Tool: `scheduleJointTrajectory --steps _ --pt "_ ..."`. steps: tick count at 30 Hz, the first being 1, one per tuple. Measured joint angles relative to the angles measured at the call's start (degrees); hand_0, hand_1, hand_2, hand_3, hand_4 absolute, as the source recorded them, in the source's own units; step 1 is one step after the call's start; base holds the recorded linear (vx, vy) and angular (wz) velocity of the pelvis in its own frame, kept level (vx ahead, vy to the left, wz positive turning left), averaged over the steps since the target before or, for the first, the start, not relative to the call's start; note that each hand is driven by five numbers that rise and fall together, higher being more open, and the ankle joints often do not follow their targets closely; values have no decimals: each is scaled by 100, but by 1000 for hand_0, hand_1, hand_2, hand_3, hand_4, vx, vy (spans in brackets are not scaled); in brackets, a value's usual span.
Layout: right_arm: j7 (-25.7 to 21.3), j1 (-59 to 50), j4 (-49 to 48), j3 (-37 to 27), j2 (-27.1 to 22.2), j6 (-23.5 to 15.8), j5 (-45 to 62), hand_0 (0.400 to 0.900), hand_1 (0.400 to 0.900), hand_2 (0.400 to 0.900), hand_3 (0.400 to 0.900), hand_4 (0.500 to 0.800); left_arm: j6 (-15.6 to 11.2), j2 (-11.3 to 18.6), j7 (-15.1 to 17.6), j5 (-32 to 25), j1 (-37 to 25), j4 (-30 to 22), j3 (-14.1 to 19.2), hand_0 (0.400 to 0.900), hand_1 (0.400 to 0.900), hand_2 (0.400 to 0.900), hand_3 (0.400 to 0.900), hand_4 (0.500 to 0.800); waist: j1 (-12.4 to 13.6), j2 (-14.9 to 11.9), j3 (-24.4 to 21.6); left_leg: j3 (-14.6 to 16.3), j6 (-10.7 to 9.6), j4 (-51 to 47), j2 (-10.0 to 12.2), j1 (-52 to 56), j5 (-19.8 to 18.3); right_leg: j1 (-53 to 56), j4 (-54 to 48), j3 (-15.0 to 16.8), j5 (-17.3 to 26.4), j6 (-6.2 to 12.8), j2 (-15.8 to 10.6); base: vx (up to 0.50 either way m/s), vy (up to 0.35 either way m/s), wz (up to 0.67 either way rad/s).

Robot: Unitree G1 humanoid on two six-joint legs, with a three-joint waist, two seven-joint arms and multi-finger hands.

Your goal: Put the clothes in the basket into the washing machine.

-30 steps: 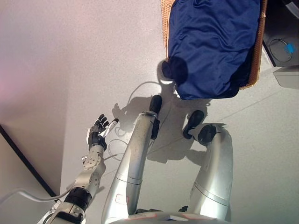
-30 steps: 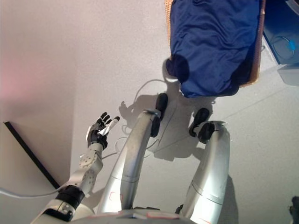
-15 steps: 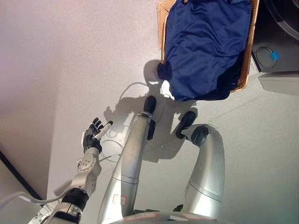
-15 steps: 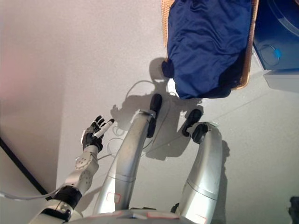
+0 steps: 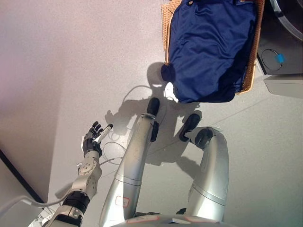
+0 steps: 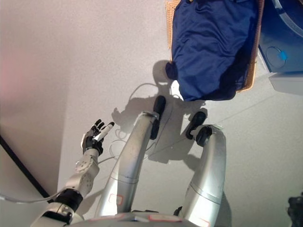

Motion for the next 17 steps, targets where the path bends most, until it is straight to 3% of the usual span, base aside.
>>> scheduleJointTrajectory --steps 8,11,13,15,17 --pt "-375 279 -2660 -200 -83 2 -235 900 900 900 900 800 15 -81 33 -1 -73 373 67 900 900 900 900 800 -24 32 23 -51 6 -103 86 343 -9 411 -239 -87 52 2 113 -36 29 -13" --pt "-564 1761 -3660 -1505 363 -214 430 900 900 900 900 800 89 -109 83 3 -194 635 114 900 900 900 900 800 -38 49 33 -125 17 -406 126 956 0 1068 -641 -188 127 31 177 -37 40 -15" --pt "-625 2905 -4056 -2556 998 -454 1235 900 900 900 900 800 142 -137 121 20 -232 782 117 900 900 900 900 800 -58 66 44 -128 43 -669 184 1399 25 1530 -983 -232 232 61 239 -25 60 -14" --pt "-637 3785 -4135 -3176 1496 -789 2186 900 900 900 900 800 148 -200 121 53 -267 894 178 900 900 900 900 800 -129 111 70 -138 61 -927 199 1806 52 1974 -1316 -257 328 116 294 -18 76 -14" --pt "-629 4733 -4133 -3956 2135 -886 3070 900 900 900 900 800 188 -325 105 51 -417 1244 340 900 900 900 900 800 -203 171 119 -190 102 -1185 195 2261 89 2488 -1645 -343 389 160 296 -10 35 -6"
